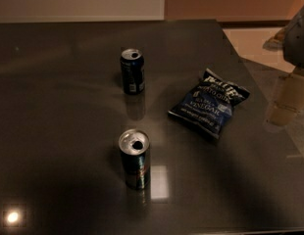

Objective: Move blue chip bag near pepsi can

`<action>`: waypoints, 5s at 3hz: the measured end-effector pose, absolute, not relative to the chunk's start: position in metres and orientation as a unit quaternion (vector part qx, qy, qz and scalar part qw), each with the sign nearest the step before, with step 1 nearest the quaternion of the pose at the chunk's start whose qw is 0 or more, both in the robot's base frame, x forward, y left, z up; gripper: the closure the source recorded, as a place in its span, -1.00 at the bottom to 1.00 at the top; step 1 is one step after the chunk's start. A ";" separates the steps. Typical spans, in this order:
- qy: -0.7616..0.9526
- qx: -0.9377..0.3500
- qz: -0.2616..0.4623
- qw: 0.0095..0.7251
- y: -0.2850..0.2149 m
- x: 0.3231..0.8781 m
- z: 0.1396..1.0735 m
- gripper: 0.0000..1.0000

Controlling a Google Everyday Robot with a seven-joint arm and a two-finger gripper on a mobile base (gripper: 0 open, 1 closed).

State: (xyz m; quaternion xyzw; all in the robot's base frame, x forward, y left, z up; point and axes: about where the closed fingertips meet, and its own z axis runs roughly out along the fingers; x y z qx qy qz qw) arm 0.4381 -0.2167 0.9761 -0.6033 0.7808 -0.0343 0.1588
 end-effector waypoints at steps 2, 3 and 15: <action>0.776 -0.608 -0.022 0.166 -0.212 0.454 0.967 -1.00; 0.775 -0.609 -0.004 0.168 -0.212 0.476 0.953 -1.00; 0.744 -0.618 0.176 0.186 -0.085 0.607 0.914 1.00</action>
Offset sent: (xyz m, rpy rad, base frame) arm 0.0346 0.0077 -0.0267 0.0597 0.0322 0.0380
